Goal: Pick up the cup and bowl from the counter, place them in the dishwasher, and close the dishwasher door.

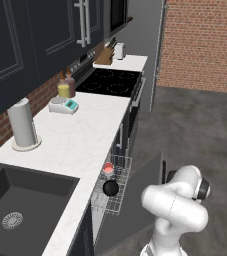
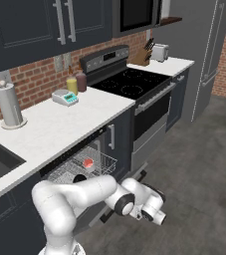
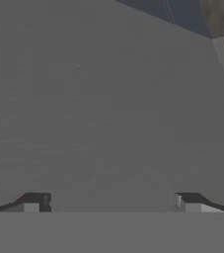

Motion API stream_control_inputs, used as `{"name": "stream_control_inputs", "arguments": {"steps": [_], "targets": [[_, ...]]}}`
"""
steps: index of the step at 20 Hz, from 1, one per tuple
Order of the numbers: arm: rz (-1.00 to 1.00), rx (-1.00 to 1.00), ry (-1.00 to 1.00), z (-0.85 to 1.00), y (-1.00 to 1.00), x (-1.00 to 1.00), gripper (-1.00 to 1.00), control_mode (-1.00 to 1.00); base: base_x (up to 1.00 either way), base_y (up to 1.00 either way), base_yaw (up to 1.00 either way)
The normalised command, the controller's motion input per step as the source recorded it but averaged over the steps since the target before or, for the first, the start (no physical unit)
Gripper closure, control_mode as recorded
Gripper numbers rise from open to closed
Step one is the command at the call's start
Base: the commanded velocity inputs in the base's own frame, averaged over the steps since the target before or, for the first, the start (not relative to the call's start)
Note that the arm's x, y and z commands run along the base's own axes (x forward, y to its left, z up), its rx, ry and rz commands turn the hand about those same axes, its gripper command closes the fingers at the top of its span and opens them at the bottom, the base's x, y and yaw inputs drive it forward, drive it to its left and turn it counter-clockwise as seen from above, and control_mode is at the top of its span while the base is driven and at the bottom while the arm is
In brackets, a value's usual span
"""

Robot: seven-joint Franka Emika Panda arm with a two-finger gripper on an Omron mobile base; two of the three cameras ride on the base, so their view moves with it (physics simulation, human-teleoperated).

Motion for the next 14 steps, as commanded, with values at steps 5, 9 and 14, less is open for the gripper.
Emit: {"name": "stream_control_inputs", "arguments": {"steps": [5, 9, 14], "targets": [[0.00, 0.17, 0.00, -0.03, 0.46, 0.43, -1.00, -1.00, 0.00, 0.00, 0.00], [0.03, 0.22, 0.00, 0.08, 0.68, 0.31, -1.00, -1.00, 0.00, 0.00, 0.00], [0.07, 0.24, 0.00, 0.31, 0.92, 0.29, -1.00, -1.00, 0.00, 0.00, 0.00]]}}
